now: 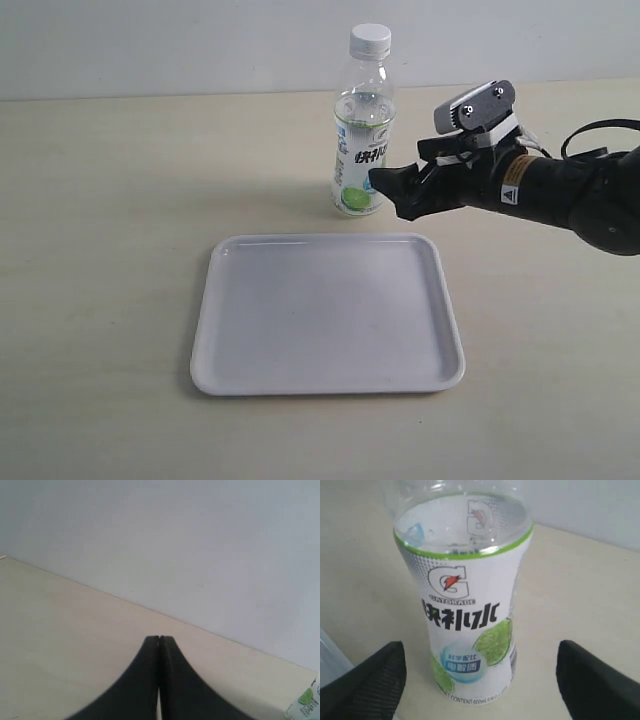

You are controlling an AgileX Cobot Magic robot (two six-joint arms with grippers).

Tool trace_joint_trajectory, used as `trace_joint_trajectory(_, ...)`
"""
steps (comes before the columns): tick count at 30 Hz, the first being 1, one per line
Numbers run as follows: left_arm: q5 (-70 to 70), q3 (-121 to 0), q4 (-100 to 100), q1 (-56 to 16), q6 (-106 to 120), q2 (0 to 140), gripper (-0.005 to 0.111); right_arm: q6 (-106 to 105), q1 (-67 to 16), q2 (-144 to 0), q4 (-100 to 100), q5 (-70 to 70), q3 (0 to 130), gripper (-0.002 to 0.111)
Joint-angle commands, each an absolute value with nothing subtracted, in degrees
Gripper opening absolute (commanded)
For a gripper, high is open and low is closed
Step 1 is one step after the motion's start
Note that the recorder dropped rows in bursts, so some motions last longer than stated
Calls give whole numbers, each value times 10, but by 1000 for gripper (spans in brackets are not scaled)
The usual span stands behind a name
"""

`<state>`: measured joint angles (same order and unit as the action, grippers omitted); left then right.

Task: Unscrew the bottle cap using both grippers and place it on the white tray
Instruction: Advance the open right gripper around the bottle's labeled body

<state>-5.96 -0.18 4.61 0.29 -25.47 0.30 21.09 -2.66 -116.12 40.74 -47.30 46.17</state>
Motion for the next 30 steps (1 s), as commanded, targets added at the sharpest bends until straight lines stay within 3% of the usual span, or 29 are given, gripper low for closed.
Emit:
trace_joint_trajectory(1, -59, 0, 43, 0, -252, 0, 0, 209, -27, -1167, 413, -485, 478, 79)
trace_joint_trajectory(30, -59, 0, 43, 0, -252, 0, 0, 215, -27, -1223, 438, -532, 530, 79)
